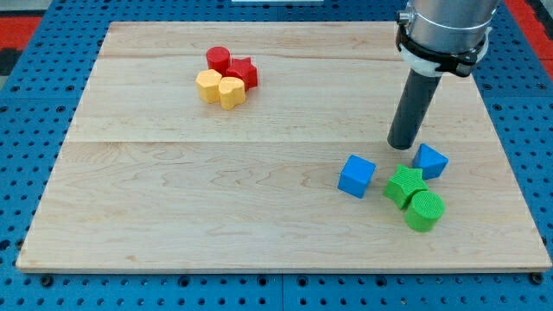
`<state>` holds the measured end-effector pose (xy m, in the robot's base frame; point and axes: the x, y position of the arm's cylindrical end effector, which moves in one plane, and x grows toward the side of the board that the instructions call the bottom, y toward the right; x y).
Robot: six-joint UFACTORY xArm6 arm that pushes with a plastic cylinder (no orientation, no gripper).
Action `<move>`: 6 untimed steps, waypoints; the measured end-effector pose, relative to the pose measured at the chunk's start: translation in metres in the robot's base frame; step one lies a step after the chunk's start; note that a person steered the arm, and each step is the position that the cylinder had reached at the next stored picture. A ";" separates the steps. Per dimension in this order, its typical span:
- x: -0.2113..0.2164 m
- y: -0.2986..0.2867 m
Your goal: Separate the yellow hexagonred circle and red staryellow heart
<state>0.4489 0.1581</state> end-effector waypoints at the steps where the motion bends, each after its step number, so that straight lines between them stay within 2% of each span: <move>1: -0.014 -0.073; 3: -0.034 -0.199; 4: -0.068 -0.255; 5: -0.090 -0.255; 6: -0.134 -0.239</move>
